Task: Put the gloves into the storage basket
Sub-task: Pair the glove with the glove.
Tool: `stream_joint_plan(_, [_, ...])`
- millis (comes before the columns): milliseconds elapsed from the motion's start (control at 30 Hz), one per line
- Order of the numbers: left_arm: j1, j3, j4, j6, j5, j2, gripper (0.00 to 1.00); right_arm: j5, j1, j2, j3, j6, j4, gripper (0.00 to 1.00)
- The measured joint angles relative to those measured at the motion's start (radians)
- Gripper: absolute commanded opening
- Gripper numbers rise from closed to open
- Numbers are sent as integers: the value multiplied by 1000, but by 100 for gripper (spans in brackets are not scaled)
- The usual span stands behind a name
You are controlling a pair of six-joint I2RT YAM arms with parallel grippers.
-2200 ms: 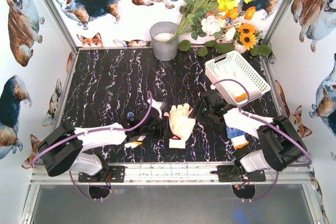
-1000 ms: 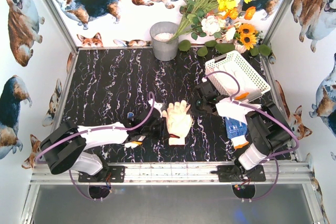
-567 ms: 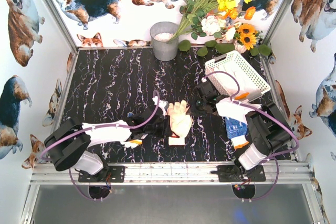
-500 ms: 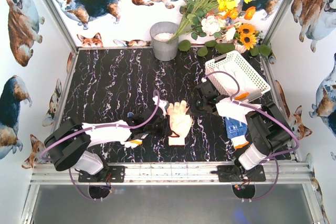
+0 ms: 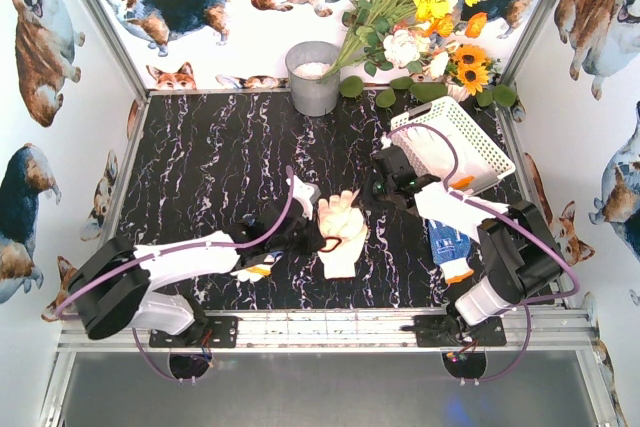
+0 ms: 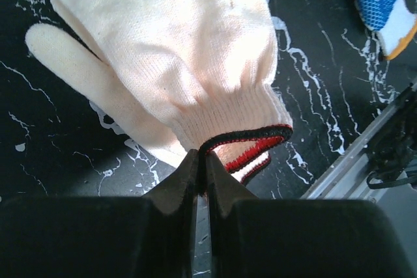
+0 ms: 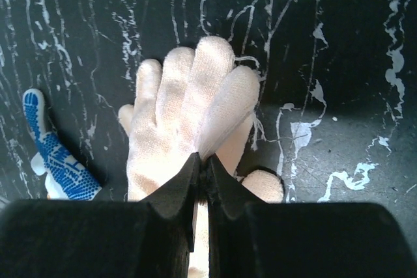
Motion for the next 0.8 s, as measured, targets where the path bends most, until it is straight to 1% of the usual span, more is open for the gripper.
stream_joint_plan(167, [-2, -3, -22, 22, 2, -66, 0, -32, 0, -15, 14, -23, 3, 2])
stream_joint_plan(367, [-31, -10, -48, 45, 12, -98, 0, -78, 13, -14, 14, -49, 12, 1])
stream_joint_plan(567, [-62, -12, -64, 56, 13, -92, 0, -100, 32, -13, 14, -71, 27, 1])
stream_joint_plan(800, [-83, -13, -64, 65, 14, -44, 0, -103, 35, -9, 9, -73, 31, 0])
